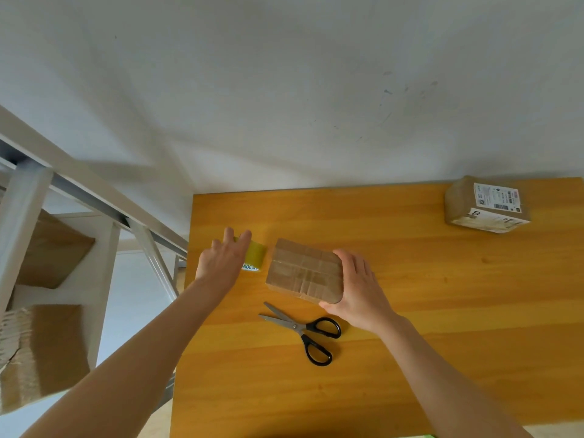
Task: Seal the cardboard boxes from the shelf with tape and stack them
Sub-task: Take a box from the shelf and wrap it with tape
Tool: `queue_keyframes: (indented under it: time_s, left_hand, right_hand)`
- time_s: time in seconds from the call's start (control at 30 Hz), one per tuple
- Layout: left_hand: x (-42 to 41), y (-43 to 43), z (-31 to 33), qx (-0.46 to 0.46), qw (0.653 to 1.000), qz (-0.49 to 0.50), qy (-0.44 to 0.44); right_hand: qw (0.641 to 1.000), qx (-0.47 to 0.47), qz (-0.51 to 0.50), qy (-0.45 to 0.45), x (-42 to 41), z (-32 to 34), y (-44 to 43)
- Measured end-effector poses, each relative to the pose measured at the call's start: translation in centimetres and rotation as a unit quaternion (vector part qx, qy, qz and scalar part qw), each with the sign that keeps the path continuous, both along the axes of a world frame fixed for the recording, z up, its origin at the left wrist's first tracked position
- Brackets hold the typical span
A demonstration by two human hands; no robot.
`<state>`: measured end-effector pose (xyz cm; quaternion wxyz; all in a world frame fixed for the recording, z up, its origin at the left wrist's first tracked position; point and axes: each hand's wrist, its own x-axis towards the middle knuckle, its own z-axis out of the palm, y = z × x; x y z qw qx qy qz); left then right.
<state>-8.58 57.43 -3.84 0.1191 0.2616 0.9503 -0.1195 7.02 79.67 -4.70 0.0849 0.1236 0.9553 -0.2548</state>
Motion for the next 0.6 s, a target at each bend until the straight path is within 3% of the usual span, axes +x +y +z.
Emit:
queue_keyframes:
  time_s: [0.17,0.33,0.6]
  left_hand:
    - [0.3,0.8,-0.6,0.003,1.000,0.009,-0.015]
    - [0.3,0.6,-0.5,0.027,0.999,0.021,-0.020]
    - [0.6,0.3,-0.2,0.082,0.995,0.045,-0.043]
  right_hand:
    - [1.000,0.025,0.013,-0.003,-0.1,0.2,-0.1]
    - [0.988,0.140,0.051,-0.042,-1.3,1.0,-1.3]
    - [0.980,0.147,0.130,-0.019,-6.7,2.5,-6.8]
